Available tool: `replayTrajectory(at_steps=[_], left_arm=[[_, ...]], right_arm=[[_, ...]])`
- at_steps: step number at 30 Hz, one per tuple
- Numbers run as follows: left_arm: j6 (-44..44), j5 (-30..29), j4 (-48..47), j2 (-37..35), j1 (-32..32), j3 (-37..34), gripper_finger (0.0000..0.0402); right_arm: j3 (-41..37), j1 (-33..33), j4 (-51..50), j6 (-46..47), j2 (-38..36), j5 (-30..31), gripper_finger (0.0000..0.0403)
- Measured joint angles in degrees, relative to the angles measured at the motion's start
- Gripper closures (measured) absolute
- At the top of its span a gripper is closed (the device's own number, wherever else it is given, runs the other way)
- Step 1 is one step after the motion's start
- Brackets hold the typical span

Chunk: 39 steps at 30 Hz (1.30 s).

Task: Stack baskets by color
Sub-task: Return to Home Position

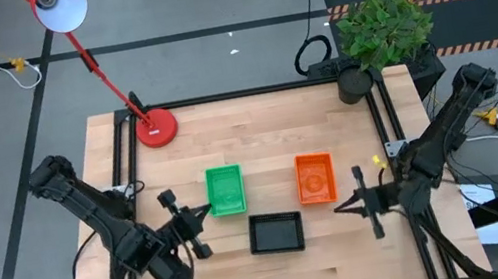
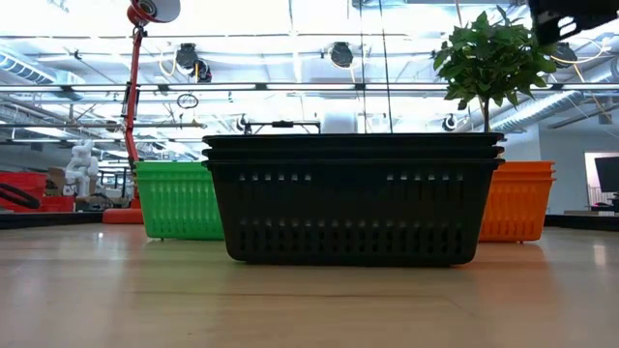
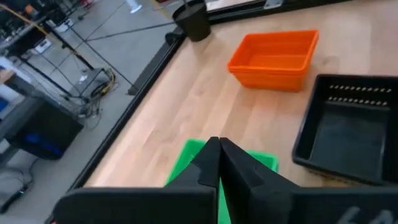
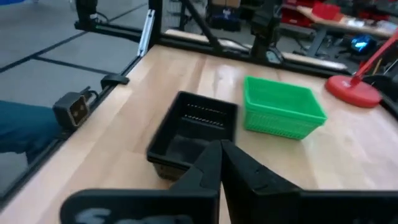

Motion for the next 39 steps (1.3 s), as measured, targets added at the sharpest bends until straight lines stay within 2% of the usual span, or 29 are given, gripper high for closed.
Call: replayTrajectory(at_steps=[5,12,16,21,25,28,31,33,35,39], left_arm=[[10.10,1.87,18.02,-7.39,2.52,-11.00,0.0395],[37.94,17.09,53.86,-15.25,7.87,-26.16,0.0398],[47.02,22.90,64.99,-17.71,9.98,-32.55,0.0389],[49.83,22.16,65.19,-21.46,12.65,-36.66,0.0383],[55.73,16.41,59.64,-23.90,14.81,-37.31,0.0394],[49.09,16.05,59.36,-24.05,15.87,-37.29,0.0398],[47.24,15.94,57.77,-24.05,17.07,-37.29,0.0393],[47.12,17.37,56.50,-24.04,18.12,-37.29,0.0391],[46.84,21.29,55.98,-24.44,19.48,-37.33,0.0397],[49.28,29.47,63.26,-26.64,22.38,-41.29,0.0396]], right_arm=[[-5.61,-1.90,1.80,-5.42,-7.48,-0.88,0.0402],[-10.42,-7.33,1.77,-12.50,-16.24,-6.82,0.0402],[-12.31,-11.38,1.76,-16.22,-20.37,-12.13,0.0402],[-14.06,-16.71,1.07,-19.44,-24.11,-17.57,0.0403],[-14.90,-20.76,-0.53,-21.35,-26.09,-20.30,0.0403],[-15.92,-23.55,-0.75,-22.19,-27.06,-23.52,0.0403],[-17.31,-26.38,-0.40,-22.31,-27.99,-27.30,0.0403],[-18.76,-28.36,1.08,-22.07,-28.34,-29.51,0.0403],[-20.22,-30.11,2.28,-21.62,-28.46,-31.16,0.0403],[-22.07,-32.47,3.94,-20.75,-28.46,-31.76,0.0403]])
